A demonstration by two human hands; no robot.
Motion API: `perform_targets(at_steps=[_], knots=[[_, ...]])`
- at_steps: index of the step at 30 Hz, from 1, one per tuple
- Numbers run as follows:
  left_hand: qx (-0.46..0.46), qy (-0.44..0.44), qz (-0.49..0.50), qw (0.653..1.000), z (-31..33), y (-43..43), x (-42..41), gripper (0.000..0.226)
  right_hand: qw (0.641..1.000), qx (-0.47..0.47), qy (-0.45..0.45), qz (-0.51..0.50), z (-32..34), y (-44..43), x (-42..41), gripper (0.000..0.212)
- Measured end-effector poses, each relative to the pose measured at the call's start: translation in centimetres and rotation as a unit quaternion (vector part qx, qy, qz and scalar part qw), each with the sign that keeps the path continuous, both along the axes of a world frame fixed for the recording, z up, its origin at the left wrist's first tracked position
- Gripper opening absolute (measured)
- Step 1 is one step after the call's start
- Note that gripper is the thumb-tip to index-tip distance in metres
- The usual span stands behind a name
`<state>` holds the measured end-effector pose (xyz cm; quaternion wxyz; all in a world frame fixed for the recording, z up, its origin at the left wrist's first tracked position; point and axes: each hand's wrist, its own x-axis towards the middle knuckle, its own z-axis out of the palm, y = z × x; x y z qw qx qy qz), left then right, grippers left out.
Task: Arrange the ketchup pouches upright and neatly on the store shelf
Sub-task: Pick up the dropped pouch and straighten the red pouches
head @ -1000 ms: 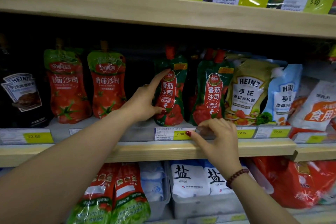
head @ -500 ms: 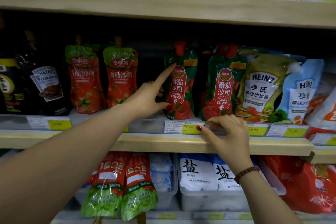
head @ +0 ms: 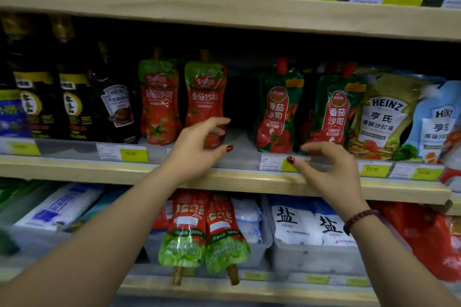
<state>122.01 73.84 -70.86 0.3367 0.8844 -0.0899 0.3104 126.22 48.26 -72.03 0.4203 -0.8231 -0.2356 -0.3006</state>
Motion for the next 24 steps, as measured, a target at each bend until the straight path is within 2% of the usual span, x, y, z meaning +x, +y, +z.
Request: perform_targets(at_steps=[2, 4, 6, 9, 12, 14, 19, 24], knots=[[-0.010, -0.029, 0.027, 0.999, -0.4, -0.4, -0.6, 0.046, 0.999, 0.020, -0.023, 0.026, 0.1, 1.0, -1.1, 0.023], [0.002, -0.011, 0.056, 0.998, -2.1, 1.9, -2.9, 0.044, 0.999, 0.012, -0.023, 0.040, -1.4, 5.0, -4.1, 0.021], [0.012, -0.021, 0.105, 0.994, -3.3, 1.5, -3.0, 0.043, 0.996, 0.001, -0.014, 0.092, -2.6, 5.3, -5.2, 0.018], [0.046, -0.058, 0.129, 0.989, -3.8, 1.4, -3.1, 0.039, 0.981, -0.056, 0.089, 0.165, -4.8, 5.7, -6.3, 0.020], [0.070, -0.067, 0.128, 0.987, -4.6, 1.9, -3.2, 0.036, 0.957, -0.133, 0.203, 0.160, -7.5, 5.6, -7.9, 0.026], [0.082, -0.070, 0.123, 0.987, -4.7, 2.2, -3.1, 0.034, 0.945, -0.167, 0.245, 0.141, -8.7, 5.6, -8.3, 0.030], [0.082, -0.081, 0.100, 0.988, -4.6, 2.8, -3.3, 0.035, 0.950, -0.183, 0.233, 0.100, -10.1, 6.2, -8.6, 0.043], [0.084, -0.070, 0.090, 0.990, -4.5, 3.0, -3.5, 0.039, 0.913, -0.341, 0.185, 0.129, -12.6, 5.7, -8.4, 0.060]])
